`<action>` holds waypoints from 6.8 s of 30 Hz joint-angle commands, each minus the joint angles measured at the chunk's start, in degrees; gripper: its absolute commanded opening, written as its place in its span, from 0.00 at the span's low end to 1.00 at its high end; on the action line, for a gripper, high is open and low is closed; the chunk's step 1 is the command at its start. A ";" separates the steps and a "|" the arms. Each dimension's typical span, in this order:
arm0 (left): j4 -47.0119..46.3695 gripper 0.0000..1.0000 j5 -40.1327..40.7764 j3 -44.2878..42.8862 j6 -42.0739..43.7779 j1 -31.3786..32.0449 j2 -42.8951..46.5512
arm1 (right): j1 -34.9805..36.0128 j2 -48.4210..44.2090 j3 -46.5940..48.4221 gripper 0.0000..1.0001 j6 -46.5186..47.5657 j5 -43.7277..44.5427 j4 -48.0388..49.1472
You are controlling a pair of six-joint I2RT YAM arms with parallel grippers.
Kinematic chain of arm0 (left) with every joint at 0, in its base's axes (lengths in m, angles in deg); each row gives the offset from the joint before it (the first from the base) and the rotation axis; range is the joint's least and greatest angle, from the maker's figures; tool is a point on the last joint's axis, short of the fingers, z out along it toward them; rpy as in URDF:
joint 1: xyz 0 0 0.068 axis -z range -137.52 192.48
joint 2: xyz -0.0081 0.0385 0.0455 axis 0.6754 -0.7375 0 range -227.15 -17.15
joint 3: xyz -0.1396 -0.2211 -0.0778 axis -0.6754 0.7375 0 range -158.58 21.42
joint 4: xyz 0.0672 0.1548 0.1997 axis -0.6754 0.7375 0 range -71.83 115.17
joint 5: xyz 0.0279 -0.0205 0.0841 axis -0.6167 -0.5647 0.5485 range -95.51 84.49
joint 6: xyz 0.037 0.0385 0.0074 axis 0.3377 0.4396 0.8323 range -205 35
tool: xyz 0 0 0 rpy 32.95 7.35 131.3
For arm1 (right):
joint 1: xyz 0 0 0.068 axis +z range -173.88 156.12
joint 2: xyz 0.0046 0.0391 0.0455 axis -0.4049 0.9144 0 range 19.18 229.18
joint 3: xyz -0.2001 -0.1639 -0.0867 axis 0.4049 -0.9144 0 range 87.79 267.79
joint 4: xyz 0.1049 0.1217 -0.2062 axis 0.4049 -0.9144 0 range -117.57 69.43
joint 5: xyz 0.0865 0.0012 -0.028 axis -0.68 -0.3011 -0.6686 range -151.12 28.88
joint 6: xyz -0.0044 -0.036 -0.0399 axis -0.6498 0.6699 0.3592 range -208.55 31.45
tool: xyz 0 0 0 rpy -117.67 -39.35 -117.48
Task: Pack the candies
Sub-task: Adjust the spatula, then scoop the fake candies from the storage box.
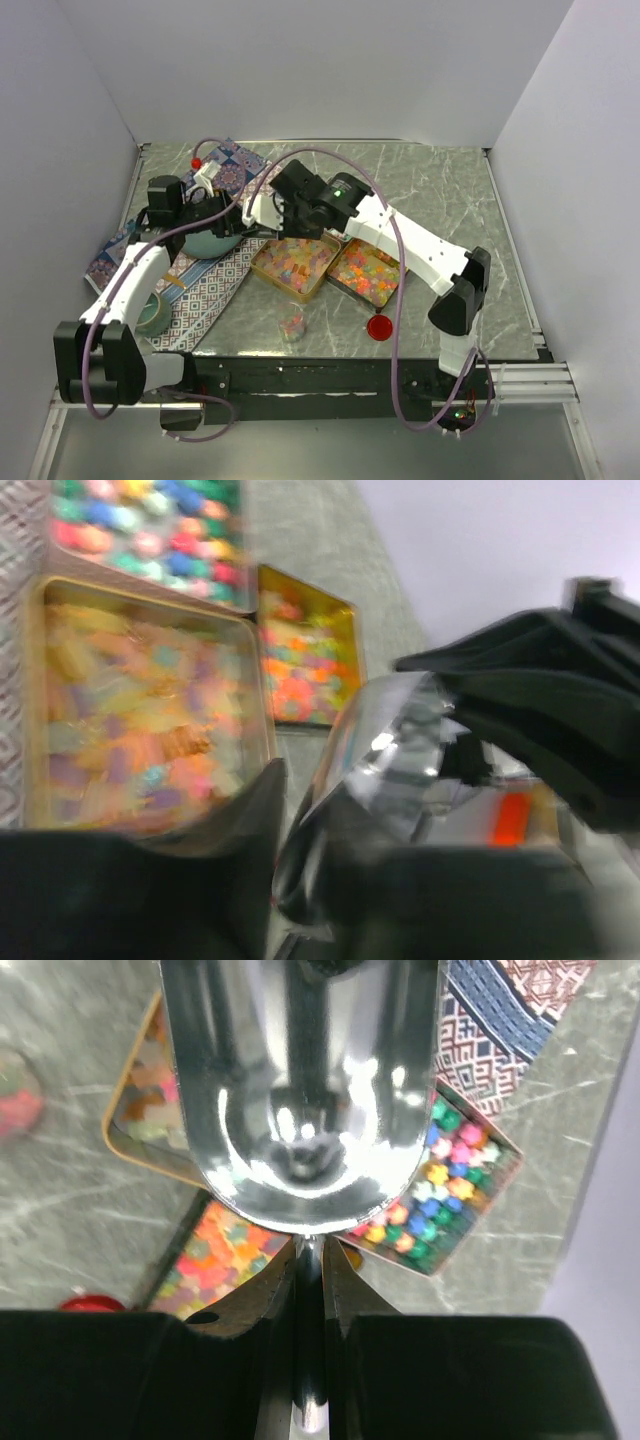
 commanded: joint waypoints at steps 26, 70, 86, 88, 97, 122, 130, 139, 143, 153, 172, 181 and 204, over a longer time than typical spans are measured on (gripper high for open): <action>-17.61 0.01 -17.49 -2.61 -14.72 -0.06 -10.21 | -12.40 -21.18 -23.84 0.56 -0.12 -27.55 24.40; -7.62 0.56 -13.46 -9.63 -7.54 -0.59 -15.49 | -12.40 -12.83 -14.17 0.00 1.54 -28.88 15.80; 11.31 0.91 28.65 -0.36 -1.62 -7.18 1.80 | -12.67 -2.82 -11.99 0.00 33.80 -0.32 -8.91; 10.42 0.91 28.13 1.42 -1.98 -7.27 3.93 | -12.49 -0.71 -10.22 0.00 36.26 3.29 -10.23; 8.32 0.92 27.86 6.78 -1.89 -9.03 13.60 | -9.94 6.24 -0.12 0.00 43.30 16.03 -16.38; 5.06 0.96 28.30 11.01 -1.71 -9.64 22.39 | -1.86 10.99 -6.70 0.00 47.61 37.75 -18.94; 5.76 0.96 28.65 11.10 -1.80 -9.64 23.10 | 2.09 14.68 -6.26 0.00 42.43 34.24 -18.94; 5.94 0.96 28.56 11.80 -2.06 -9.47 22.66 | 4.30 16.79 -2.74 0.00 34.70 25.01 -19.11; 6.46 0.96 28.82 12.15 -2.68 -9.47 22.48 | 4.03 17.32 -2.83 0.00 30.57 21.59 -19.11; 11.12 0.77 37.70 19.62 -12.08 -9.38 26.36 | 1.66 16.09 -4.14 0.00 23.00 10.95 -16.57; 1.02 0.01 30.41 23.05 -13.75 -3.85 8.60 | -1.15 15.28 -7.41 0.00 16.06 3.56 -9.34; -2.76 0.01 32.61 22.26 -14.72 0.02 -0.01 | -0.45 22.33 5.26 0.00 8.76 6.55 -14.37; -23.48 0.01 21.63 22.78 -15.60 3.10 -14.08 | 0.43 26.28 9.56 0.00 -7.59 3.92 -5.32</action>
